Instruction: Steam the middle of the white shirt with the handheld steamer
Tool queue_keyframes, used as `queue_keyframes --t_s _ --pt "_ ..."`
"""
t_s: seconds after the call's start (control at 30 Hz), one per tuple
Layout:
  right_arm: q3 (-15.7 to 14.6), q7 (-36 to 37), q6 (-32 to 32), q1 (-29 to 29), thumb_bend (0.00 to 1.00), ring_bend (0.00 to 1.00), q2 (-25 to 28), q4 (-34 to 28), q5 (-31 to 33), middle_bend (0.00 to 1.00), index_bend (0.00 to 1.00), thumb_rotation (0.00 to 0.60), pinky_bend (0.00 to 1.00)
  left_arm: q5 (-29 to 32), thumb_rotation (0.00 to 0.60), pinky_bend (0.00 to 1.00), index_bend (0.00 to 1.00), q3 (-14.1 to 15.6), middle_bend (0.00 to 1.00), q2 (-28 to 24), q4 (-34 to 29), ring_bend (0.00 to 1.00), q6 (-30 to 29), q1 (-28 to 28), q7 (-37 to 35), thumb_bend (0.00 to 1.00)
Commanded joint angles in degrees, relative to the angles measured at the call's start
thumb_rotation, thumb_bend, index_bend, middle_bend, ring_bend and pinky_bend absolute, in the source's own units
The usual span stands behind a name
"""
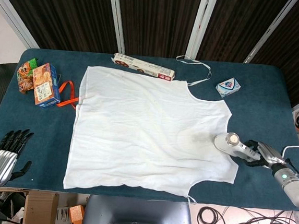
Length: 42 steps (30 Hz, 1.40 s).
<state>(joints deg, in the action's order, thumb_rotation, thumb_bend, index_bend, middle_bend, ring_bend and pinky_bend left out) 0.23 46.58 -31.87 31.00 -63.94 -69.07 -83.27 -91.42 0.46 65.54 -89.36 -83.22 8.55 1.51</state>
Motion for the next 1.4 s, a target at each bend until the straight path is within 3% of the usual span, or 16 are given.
queue_keyframes --t_s 0.03,0.6,0.97,1.13,1.4 --pt "-0.2 0.1 0.7 0.4 0.28 0.40 -0.1 0.2 0.3 0.38 0.42 0.600 0.53 -0.1 0.600 0.00 0.00 0.0 0.04 0.0 0.0 0.01 -0.1 0.0 0.0 0.38" --pt "-0.1 0.5 1.8 0.7 0.41 0.62 -3.3 3.7 2.5 0.62 0.64 0.600 0.71 -0.4 0.600 0.00 0.00 0.1 0.05 -0.1 0.1 0.01 -0.4 -0.1 -0.4 0.38" --pt "1.6 -0.4 -0.6 -0.3 0.52 0.92 -7.8 7.5 4.8 0.94 0.99 0.600 0.93 -0.5 0.600 0.00 0.00 0.1 0.05 -0.2 -0.1 0.01 -0.4 0.0 -0.5 0.38" --pt "3.4 -0.7 -4.8 -1.3 0.61 1.00 -9.7 7.7 5.6 1.00 1.00 0.600 0.99 -0.4 0.600 0.00 0.00 0.1 0.05 -0.3 -0.1 0.01 -0.6 -0.1 -0.7 0.38" --pt "5.9 -3.9 -12.2 -1.9 0.71 1.00 -8.4 3.2 4.7 1.00 1.00 0.600 1.00 -0.6 0.600 0.00 0.00 0.1 0.05 -0.5 -0.1 0.01 -0.7 -0.1 -1.2 0.38"
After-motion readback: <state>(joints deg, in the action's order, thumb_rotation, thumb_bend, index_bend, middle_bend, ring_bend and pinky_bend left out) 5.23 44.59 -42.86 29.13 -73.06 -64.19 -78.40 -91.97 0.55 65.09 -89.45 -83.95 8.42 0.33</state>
